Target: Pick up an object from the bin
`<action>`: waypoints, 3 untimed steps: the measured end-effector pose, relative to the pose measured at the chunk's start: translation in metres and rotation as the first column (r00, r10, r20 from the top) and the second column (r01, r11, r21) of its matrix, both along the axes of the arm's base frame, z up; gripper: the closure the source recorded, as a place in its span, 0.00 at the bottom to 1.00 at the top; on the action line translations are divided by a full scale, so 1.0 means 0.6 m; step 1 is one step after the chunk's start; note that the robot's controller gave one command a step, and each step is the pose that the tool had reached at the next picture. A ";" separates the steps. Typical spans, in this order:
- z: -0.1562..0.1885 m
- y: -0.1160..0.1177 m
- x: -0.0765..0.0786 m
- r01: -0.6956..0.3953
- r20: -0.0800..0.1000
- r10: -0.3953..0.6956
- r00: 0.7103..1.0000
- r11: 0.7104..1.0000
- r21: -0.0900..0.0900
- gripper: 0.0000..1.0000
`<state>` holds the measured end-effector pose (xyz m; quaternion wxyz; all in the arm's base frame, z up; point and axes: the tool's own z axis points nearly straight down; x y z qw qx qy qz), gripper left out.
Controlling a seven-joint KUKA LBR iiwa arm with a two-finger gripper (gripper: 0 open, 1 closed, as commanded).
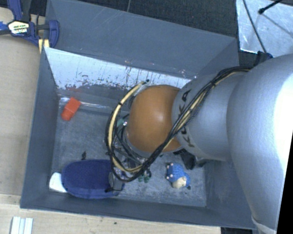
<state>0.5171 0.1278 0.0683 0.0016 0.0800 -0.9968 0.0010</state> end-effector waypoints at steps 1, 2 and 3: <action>0.055 0.186 -0.056 -0.184 0.009 0.184 0.983 0.983 0.004 0.00; 0.058 0.059 -0.035 0.169 0.005 -0.169 0.986 0.986 0.000 0.00; 0.007 0.157 -0.034 -0.402 0.000 0.402 0.916 0.916 -0.009 0.00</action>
Offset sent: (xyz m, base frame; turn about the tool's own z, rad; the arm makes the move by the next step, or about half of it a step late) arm -0.0340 0.1089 0.0317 -0.1774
